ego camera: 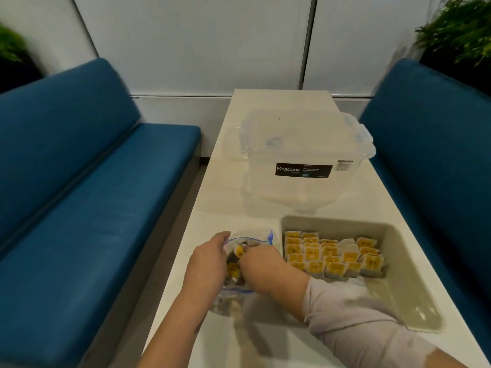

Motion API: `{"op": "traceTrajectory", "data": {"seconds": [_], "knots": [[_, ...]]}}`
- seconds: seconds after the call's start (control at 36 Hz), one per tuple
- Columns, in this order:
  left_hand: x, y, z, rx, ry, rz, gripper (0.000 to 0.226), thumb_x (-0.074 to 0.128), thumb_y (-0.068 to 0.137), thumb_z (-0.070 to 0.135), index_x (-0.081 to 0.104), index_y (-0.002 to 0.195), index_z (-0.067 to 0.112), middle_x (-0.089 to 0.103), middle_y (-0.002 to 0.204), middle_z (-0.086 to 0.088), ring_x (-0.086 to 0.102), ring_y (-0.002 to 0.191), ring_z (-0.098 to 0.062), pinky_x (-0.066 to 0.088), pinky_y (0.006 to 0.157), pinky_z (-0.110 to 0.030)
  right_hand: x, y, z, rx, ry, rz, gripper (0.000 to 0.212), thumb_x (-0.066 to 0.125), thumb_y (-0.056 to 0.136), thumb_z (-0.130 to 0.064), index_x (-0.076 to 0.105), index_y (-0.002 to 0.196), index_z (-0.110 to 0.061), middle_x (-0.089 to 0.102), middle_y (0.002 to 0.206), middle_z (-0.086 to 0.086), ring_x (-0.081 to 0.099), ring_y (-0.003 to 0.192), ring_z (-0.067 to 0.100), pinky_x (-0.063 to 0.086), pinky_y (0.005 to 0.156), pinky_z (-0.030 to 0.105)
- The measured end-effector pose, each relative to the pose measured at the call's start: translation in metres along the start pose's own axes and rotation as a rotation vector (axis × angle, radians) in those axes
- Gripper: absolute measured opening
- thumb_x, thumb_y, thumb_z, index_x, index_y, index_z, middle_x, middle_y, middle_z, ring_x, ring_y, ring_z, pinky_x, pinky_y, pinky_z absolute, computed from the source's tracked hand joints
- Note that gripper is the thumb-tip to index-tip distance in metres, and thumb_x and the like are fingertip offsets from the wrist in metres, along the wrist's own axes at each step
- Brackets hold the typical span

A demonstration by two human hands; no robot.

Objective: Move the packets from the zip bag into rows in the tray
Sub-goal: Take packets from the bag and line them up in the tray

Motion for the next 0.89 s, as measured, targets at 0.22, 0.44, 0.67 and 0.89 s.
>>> {"op": "traceTrajectory", "data": {"seconds": [0.22, 0.44, 0.67, 0.89], "knots": [[0.001, 0.000, 0.001, 0.008, 0.002, -0.015, 0.045, 0.033, 0.095, 0.011, 0.050, 0.133, 0.028, 0.063, 0.121, -0.001, 0.058, 0.104, -0.019, 0.045, 0.085, -0.024, 0.001, 0.010, 0.001, 0.043, -0.006, -0.050, 0.028, 0.049, 0.095, -0.013, 0.057, 0.122, -0.007, 0.063, 0.118, 0.010, 0.061, 0.105, 0.028, 0.049, 0.082, 0.036], [0.000, 0.004, -0.001, 0.023, 0.008, -0.019, 0.042, 0.035, 0.096, 0.012, 0.050, 0.131, 0.031, 0.063, 0.121, 0.003, 0.059, 0.104, -0.017, 0.047, 0.088, -0.028, -0.025, -0.009, 0.011, -0.023, 0.114, 0.174, 0.021, 0.049, 0.092, -0.011, 0.065, 0.106, -0.012, 0.068, 0.100, 0.008, 0.063, 0.091, 0.030, 0.037, 0.066, 0.032], [-0.004, 0.001, 0.008, 0.092, -0.008, -0.019, 0.040, 0.051, 0.095, 0.015, 0.049, 0.133, 0.027, 0.057, 0.131, 0.008, 0.052, 0.121, -0.014, 0.039, 0.096, -0.023, -0.046, -0.026, 0.031, 0.040, 0.344, 0.265, 0.022, 0.055, 0.090, -0.020, 0.069, 0.105, -0.029, 0.057, 0.096, -0.002, 0.060, 0.091, 0.024, 0.031, 0.063, 0.028], [-0.027, -0.010, 0.035, 0.209, -0.374, 0.210, 0.020, 0.048, 0.096, 0.029, 0.066, 0.105, 0.027, 0.066, 0.101, 0.018, 0.060, 0.099, 0.000, 0.047, 0.086, -0.019, -0.069, -0.039, 0.051, 0.053, 0.632, 0.282, 0.009, 0.065, 0.085, -0.026, 0.070, 0.092, -0.027, 0.067, 0.095, -0.005, 0.059, 0.089, 0.016, 0.044, 0.074, 0.028]]}}
Point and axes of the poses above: each hand's wrist, its own y-axis towards the middle knuckle, its own x-axis out of the palm, z = x × y, the point moved 5 cm from there along y, towards the middle knuckle
